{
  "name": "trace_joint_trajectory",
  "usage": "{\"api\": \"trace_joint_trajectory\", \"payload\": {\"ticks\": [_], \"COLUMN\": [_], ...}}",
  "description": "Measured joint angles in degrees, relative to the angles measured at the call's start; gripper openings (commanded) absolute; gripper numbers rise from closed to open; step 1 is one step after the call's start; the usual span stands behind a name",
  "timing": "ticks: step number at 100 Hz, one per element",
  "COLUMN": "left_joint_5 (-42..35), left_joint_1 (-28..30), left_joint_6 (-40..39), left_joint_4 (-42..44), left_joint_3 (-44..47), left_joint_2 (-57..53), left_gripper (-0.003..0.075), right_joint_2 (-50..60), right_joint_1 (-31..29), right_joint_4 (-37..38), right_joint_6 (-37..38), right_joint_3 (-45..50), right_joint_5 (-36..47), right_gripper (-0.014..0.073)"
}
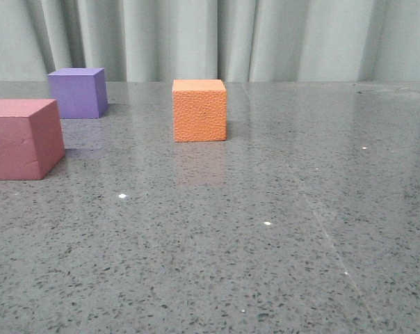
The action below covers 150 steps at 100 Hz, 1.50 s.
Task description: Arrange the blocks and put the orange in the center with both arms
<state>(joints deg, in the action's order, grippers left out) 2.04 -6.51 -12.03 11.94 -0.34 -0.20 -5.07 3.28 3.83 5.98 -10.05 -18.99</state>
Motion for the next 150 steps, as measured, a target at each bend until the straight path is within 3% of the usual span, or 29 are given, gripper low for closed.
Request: {"api": "trace_joint_trajectory", "payload": {"ticks": [45,150], "left_joint_5": [0.0,0.0], "left_joint_1": [0.0,0.0], "left_joint_6": [0.0,0.0], "left_joint_4": [0.0,0.0], "left_joint_3": [0.0,0.0], "left_joint_2": [0.0,0.0], "left_gripper": [-0.0019,-0.0019], "right_joint_2": [5.6,5.6], "right_joint_1": [-0.2,-0.2], "right_joint_4": [-0.7,-0.7], "right_joint_6": [-1.0,-1.3], "right_joint_3": [11.3,11.7], "right_joint_5": [8.6,9.7], "right_gripper": [-0.0060,-0.0060]}}
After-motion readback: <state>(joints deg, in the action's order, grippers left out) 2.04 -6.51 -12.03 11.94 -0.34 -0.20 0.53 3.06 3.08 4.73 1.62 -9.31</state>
